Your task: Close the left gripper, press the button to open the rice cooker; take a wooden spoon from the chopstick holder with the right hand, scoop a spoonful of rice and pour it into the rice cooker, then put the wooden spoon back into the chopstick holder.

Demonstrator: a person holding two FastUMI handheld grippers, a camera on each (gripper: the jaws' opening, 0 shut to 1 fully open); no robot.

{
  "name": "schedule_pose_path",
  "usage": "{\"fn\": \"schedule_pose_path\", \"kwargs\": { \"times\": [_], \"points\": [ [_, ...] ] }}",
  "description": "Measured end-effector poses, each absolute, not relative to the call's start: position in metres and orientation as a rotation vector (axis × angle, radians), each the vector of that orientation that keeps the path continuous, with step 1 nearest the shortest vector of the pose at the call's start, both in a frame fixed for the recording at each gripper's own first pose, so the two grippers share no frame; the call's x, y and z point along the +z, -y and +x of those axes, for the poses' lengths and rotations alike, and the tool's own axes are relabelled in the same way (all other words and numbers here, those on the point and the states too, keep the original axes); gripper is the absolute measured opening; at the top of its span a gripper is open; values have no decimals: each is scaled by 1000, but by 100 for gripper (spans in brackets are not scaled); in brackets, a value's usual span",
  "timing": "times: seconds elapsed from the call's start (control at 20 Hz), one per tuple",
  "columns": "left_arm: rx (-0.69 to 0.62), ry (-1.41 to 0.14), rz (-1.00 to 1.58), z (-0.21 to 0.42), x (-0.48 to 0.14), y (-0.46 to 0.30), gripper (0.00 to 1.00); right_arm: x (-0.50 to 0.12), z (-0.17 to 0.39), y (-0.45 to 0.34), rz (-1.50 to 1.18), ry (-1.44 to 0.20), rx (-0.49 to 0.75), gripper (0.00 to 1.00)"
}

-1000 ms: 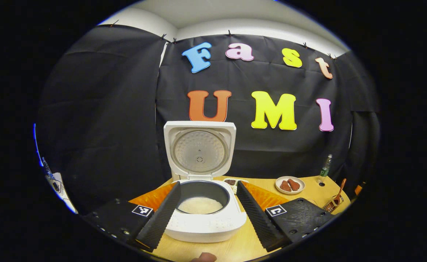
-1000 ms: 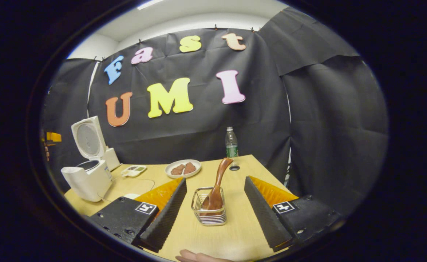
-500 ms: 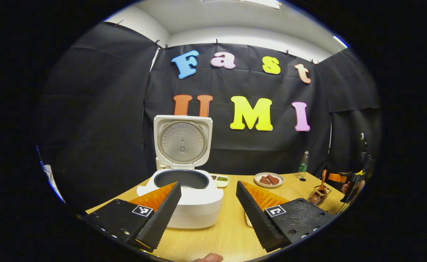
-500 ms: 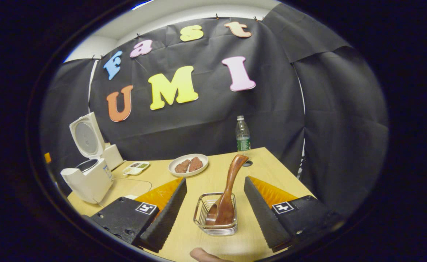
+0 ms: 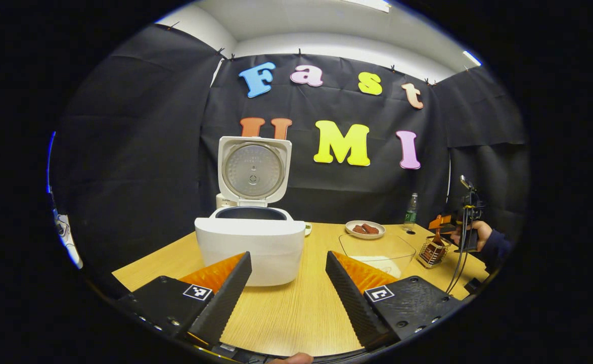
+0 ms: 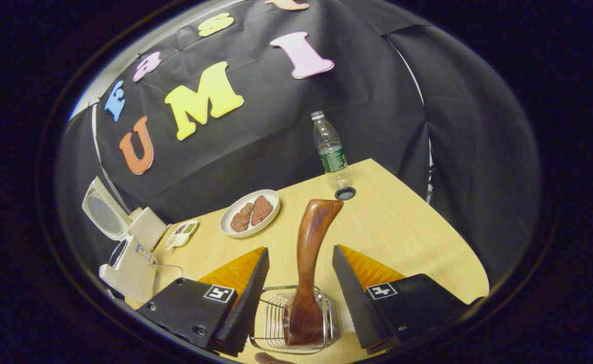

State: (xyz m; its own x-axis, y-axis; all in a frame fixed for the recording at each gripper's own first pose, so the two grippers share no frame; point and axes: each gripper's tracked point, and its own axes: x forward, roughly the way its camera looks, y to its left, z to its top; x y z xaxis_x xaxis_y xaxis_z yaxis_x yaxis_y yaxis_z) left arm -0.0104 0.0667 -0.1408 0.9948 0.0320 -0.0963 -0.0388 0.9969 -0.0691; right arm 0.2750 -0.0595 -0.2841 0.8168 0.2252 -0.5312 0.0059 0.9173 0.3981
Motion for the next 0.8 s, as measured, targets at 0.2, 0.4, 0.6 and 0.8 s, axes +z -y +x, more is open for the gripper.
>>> {"fn": "schedule_pose_path", "kwargs": {
  "times": [0.2,0.4,0.6,0.8],
  "points": [
    [-30,-78,-96,-23,-135,-47,94,-294,275,72,432,-628,53,33],
    [-86,-53,-70,-40,-126,-32,94,-262,262,68,393,-532,60,11],
    [-85,-33,-56,-49,-121,-34,94,-211,250,64,304,-427,61,12],
    [-108,-36,-82,-60,-121,-35,94,-163,232,41,202,-320,73,10]
  ]
}}
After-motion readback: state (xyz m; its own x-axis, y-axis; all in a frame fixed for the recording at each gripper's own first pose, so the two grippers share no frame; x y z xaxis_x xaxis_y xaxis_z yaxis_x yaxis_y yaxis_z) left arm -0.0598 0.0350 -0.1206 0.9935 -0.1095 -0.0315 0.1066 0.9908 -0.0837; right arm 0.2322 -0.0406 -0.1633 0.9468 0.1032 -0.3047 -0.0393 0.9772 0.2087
